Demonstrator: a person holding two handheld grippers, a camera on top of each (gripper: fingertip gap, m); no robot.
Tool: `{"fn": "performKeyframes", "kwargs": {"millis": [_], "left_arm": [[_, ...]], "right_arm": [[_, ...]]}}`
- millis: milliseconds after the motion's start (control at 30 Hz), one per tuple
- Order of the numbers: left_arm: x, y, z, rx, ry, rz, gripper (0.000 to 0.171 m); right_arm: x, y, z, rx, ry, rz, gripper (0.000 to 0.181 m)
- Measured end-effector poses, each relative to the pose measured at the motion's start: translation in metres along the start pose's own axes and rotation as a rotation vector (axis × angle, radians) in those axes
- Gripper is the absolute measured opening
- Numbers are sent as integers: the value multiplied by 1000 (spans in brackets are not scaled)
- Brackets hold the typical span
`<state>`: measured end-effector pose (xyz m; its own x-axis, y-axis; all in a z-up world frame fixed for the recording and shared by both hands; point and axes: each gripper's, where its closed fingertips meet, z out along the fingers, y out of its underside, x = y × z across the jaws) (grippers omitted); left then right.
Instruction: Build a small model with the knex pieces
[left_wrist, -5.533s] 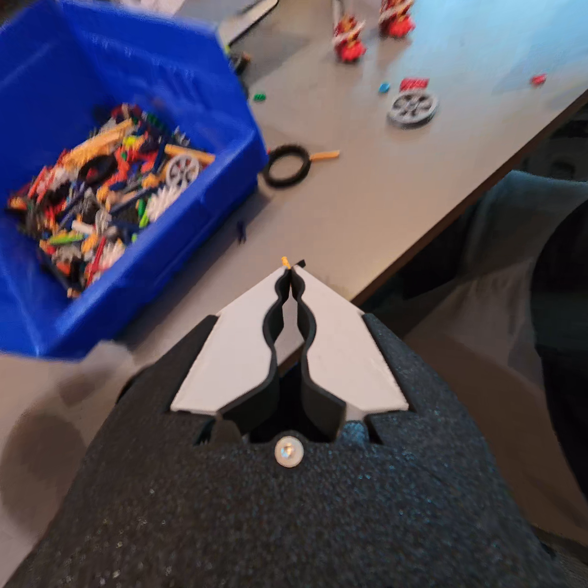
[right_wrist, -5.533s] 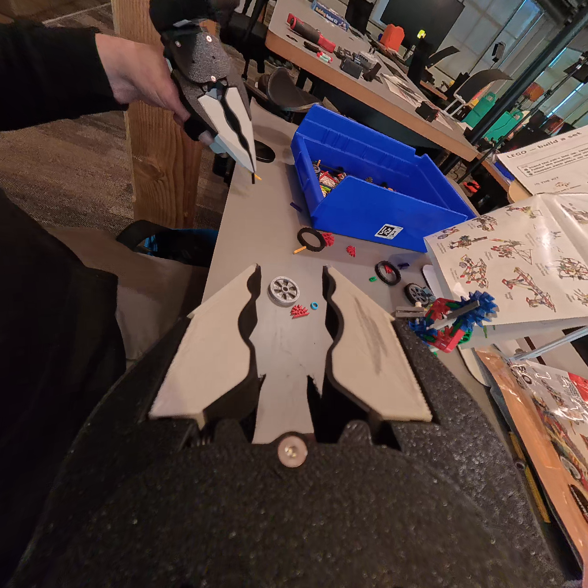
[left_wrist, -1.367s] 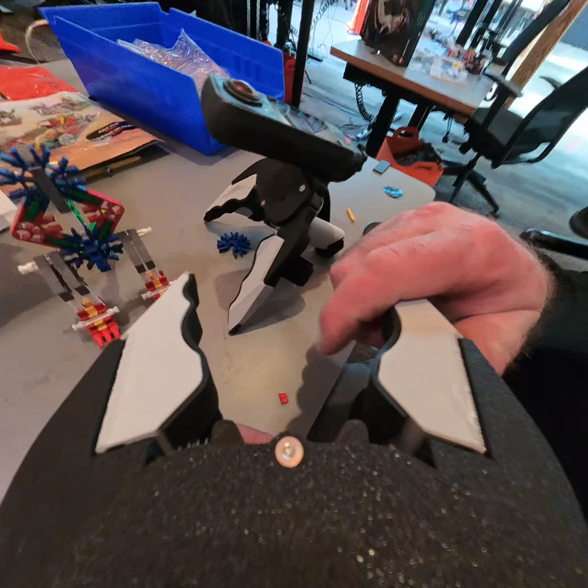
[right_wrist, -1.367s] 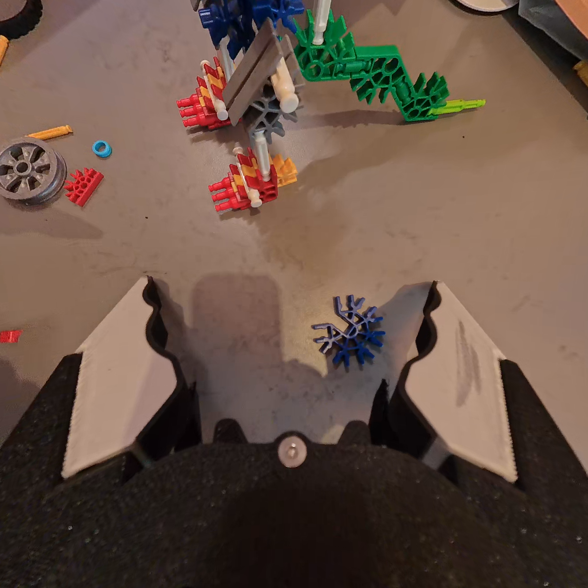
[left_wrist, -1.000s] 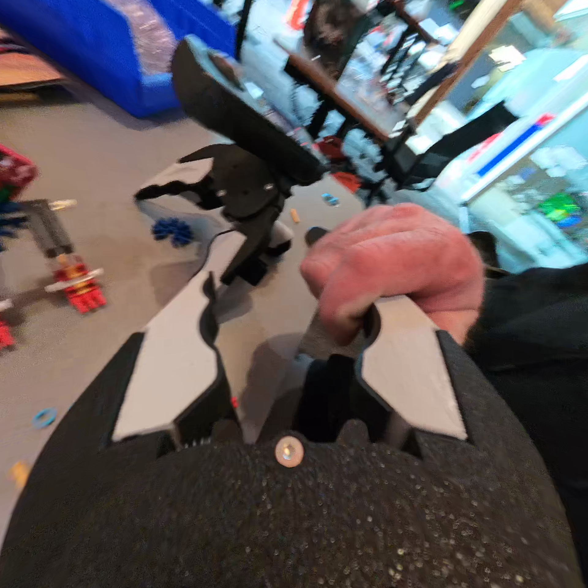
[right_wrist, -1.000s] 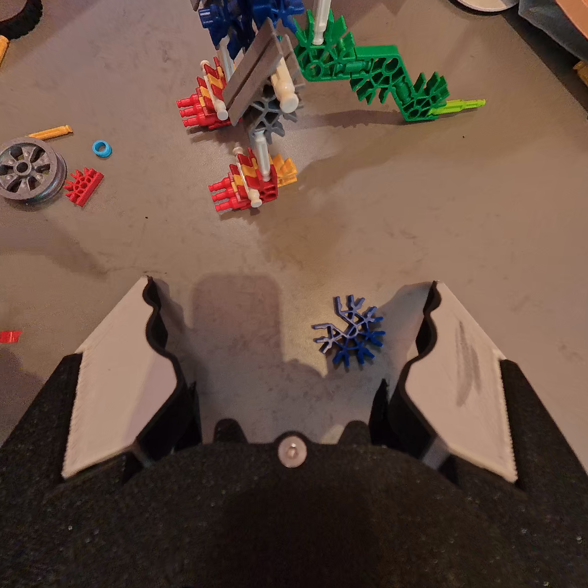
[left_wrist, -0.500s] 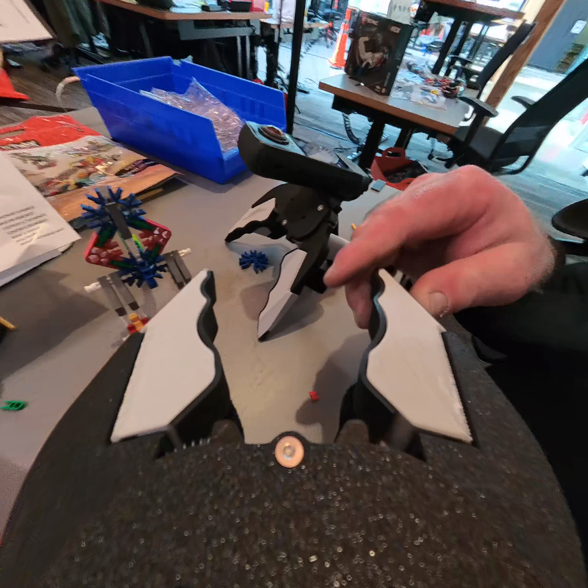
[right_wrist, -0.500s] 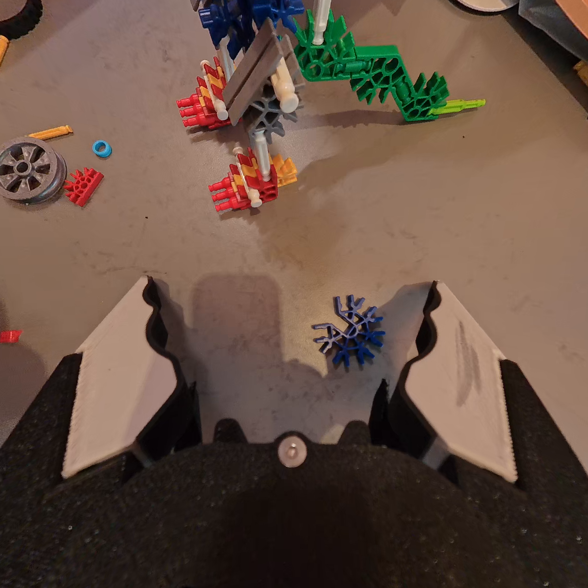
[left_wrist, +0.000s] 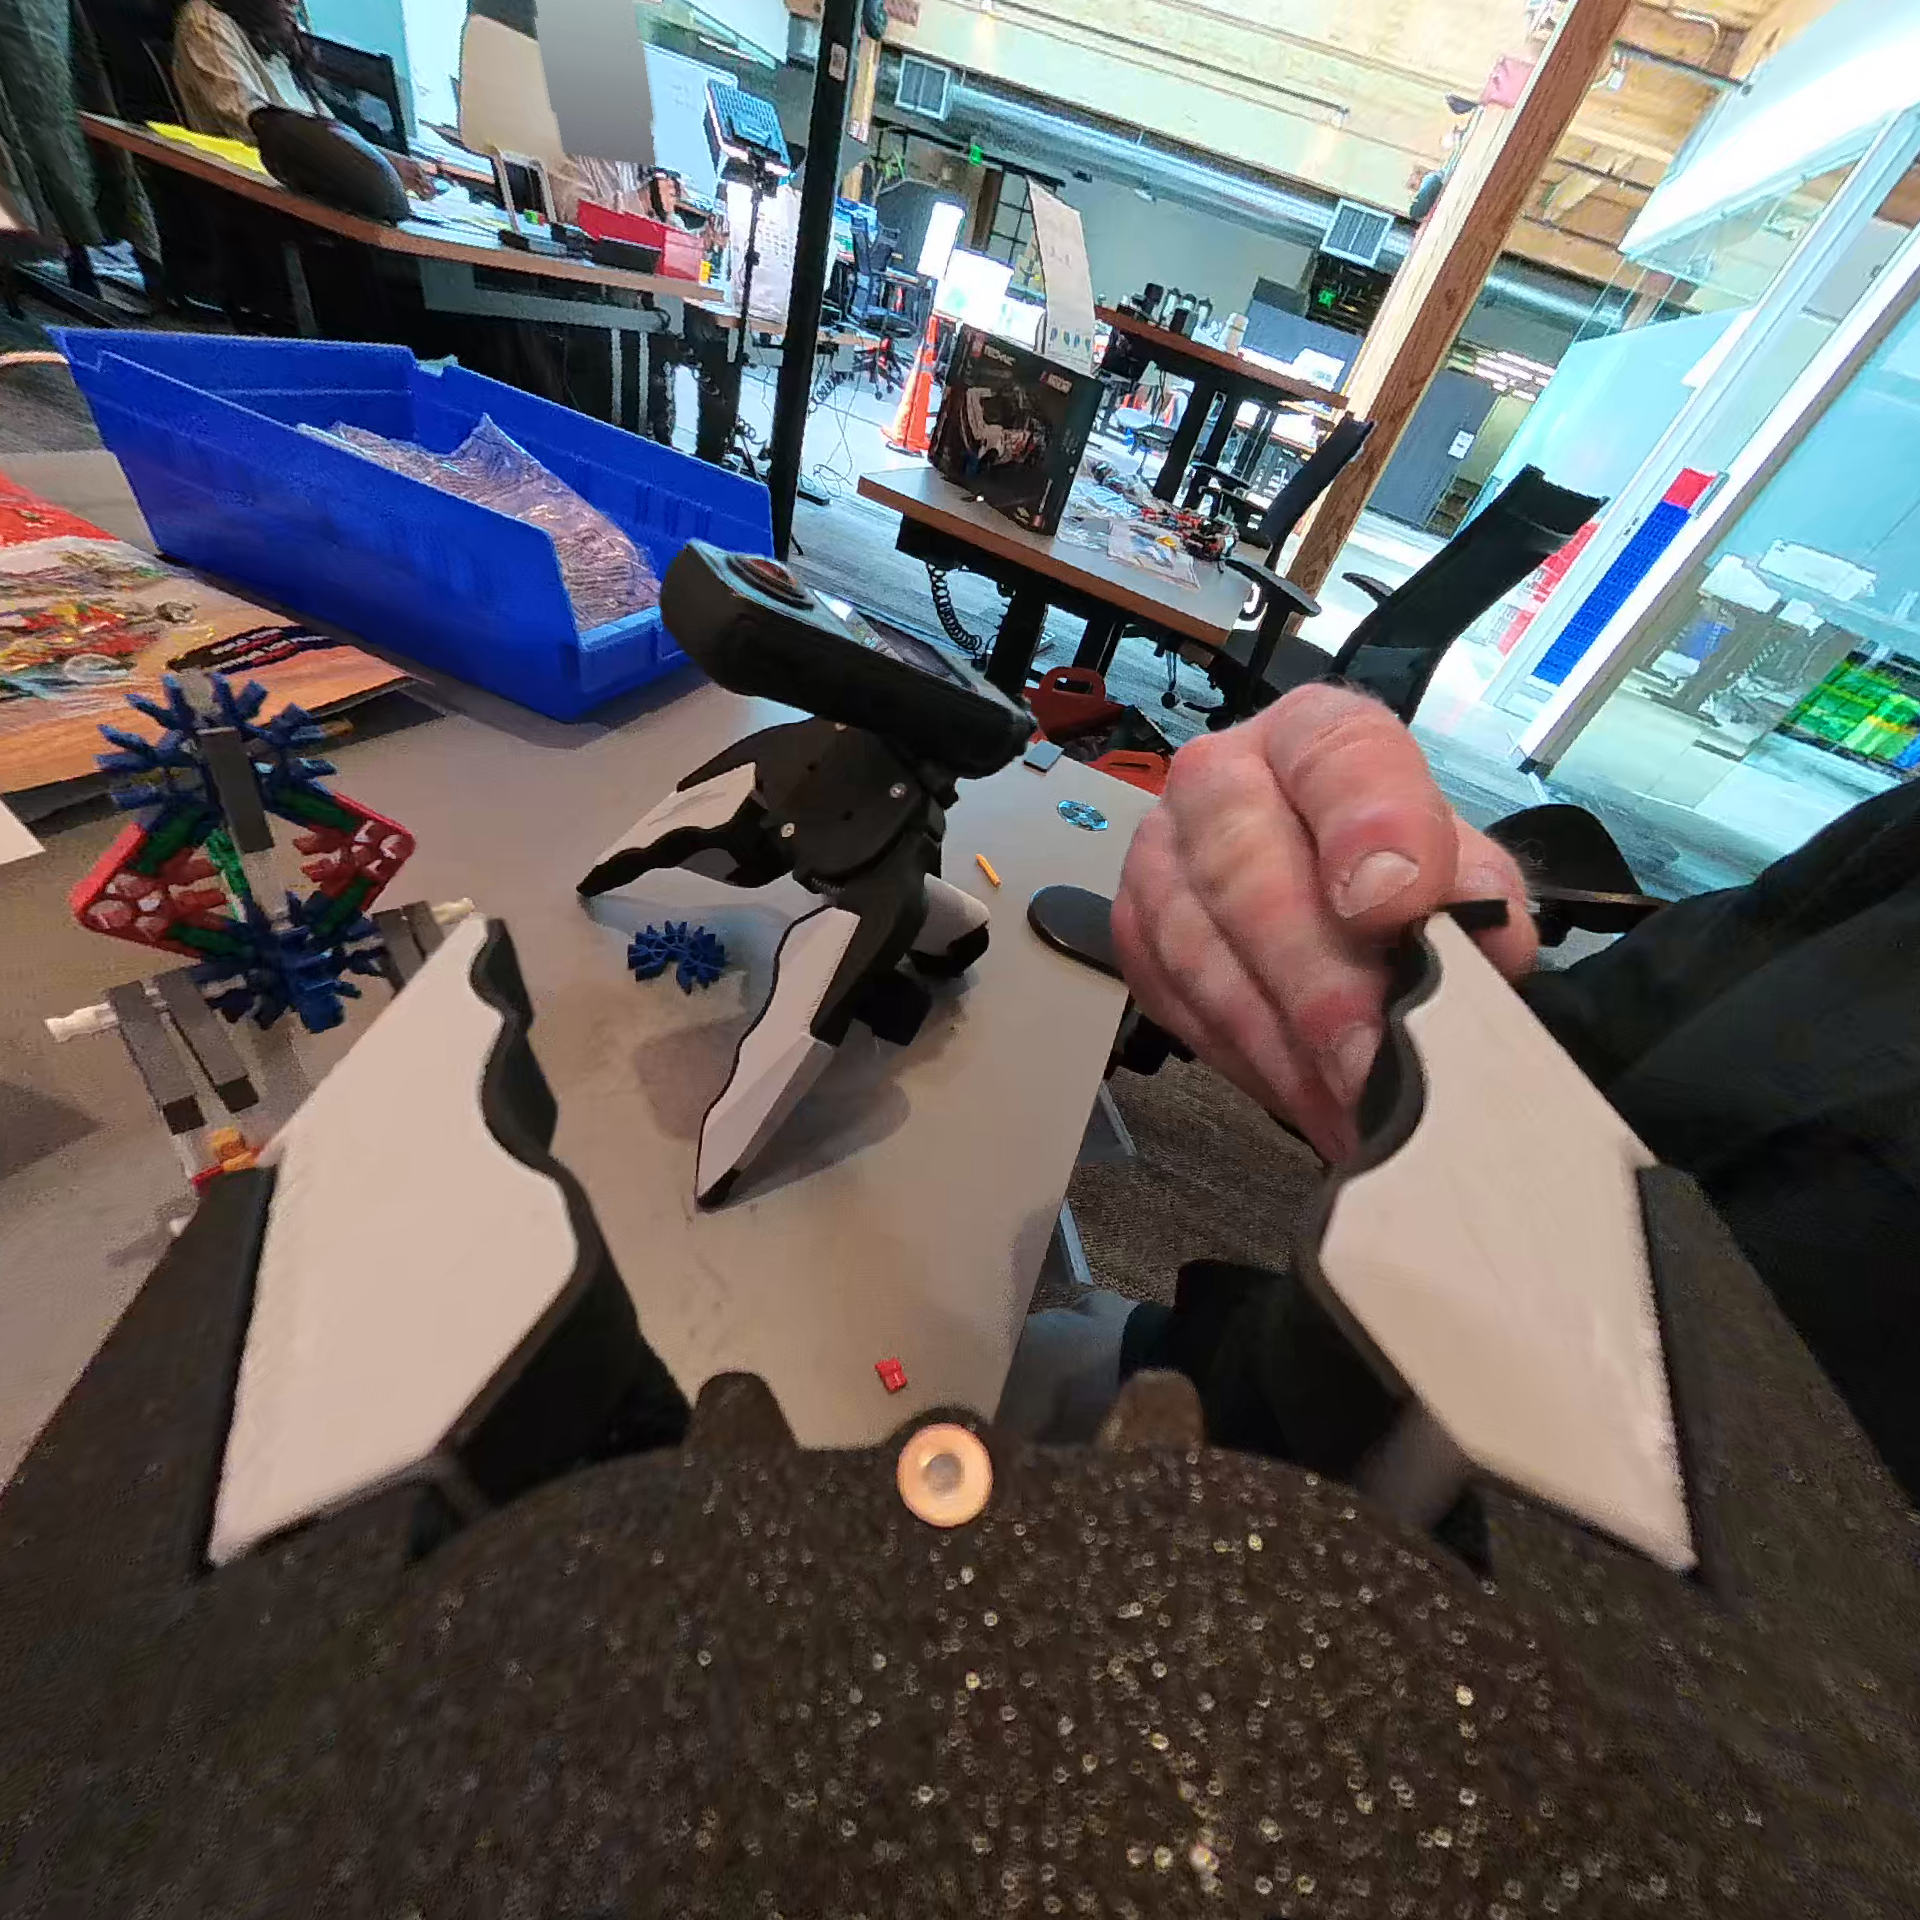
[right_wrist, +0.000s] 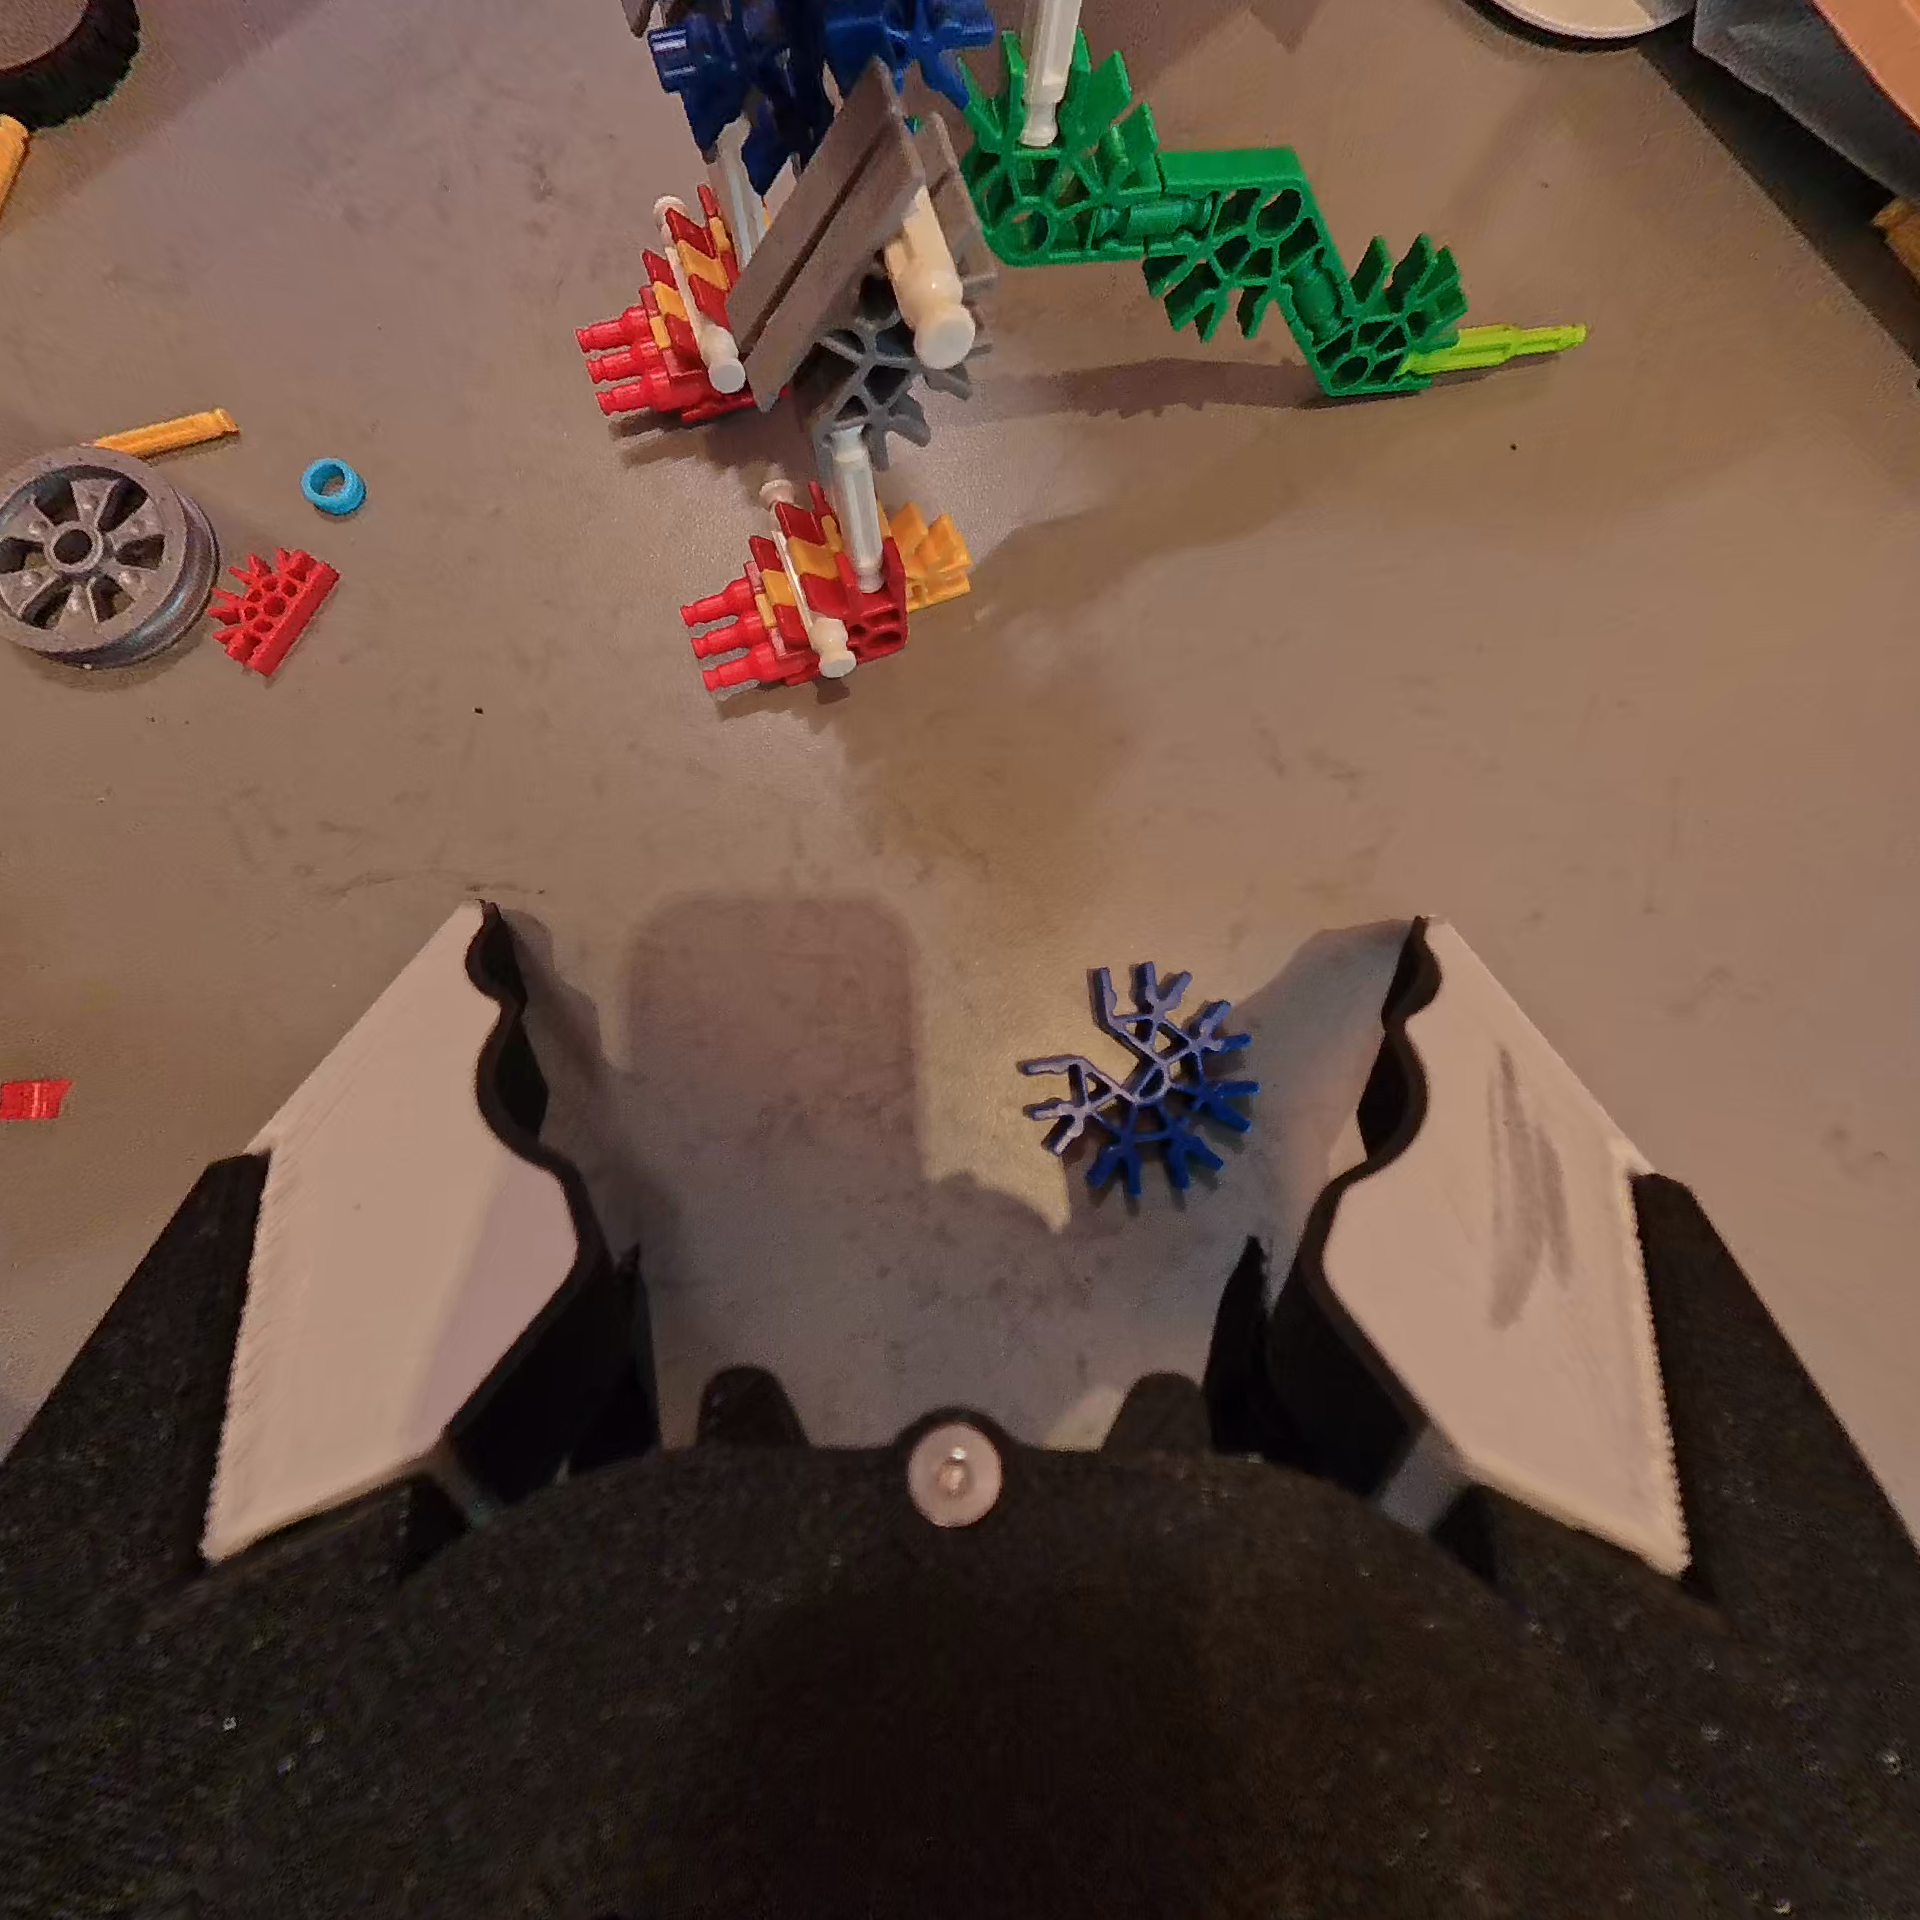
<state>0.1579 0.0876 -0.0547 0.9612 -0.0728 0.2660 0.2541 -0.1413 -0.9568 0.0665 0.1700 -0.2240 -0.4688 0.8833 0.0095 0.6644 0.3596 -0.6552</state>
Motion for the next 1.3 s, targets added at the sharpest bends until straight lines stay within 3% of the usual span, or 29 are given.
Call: {"fn": "performKeyframes", "kwargs": {"millis": [167, 367, 467, 700, 1067, 1300], "left_arm": [[-3, 6, 1, -23, -61, 37, 145], [-12, 9, 1, -50, -120, 16, 115], [-12, 7, 0, -22, -80, -44, 122], [-14, 11, -3, 3, -31, -120, 120], [-9, 10, 1, 8, -10, -114, 132], [-13, 15, 1, -2, -76, -89, 94]], "right_arm": [[0, 0, 0, 0, 0, 0, 157], [0, 0, 0, 0, 0, 0, 157], [0, 0, 0, 0, 0, 0, 157], [0, 0, 0, 0, 0, 0, 157], [0, 0, 0, 0, 0, 0, 157], [0, 0, 0, 0, 0, 0, 157]]}}
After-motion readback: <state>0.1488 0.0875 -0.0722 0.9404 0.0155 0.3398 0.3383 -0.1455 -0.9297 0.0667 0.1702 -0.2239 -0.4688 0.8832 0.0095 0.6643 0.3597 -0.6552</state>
